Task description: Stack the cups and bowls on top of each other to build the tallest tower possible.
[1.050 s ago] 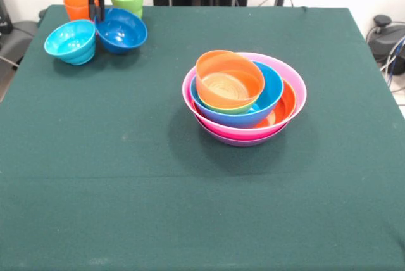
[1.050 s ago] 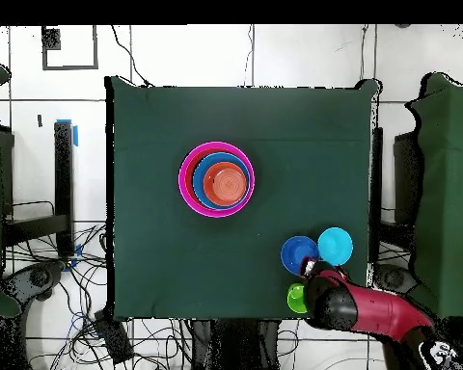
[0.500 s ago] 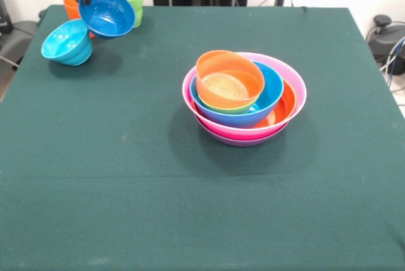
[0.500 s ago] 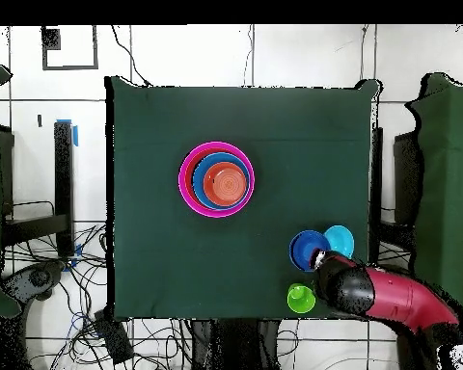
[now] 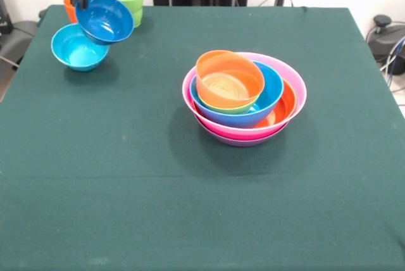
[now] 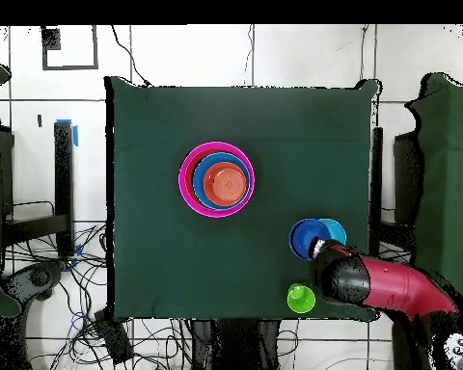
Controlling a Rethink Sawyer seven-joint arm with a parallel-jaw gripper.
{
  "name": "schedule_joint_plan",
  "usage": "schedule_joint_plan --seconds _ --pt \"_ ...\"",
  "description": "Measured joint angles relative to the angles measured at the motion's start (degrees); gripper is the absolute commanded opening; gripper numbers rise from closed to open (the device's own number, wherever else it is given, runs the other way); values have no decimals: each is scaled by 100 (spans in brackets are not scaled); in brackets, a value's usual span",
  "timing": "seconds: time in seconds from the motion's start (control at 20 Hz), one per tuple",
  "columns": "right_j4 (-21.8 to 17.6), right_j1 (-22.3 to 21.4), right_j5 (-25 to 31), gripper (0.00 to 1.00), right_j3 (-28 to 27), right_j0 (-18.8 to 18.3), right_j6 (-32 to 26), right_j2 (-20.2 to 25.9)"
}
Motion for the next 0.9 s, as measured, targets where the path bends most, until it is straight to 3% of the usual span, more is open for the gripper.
schedule_joint_plan --seconds 0.2,0.3,0.55,0.9 --pt "2 -54 20 0 -32 507 0 -199" --pt "1 -139 110 0 -31 933 0 -345" --pt "6 -364 381 0 -28 1494 0 -539" --pt "68 -619 547 0 -14 1673 0 -706"
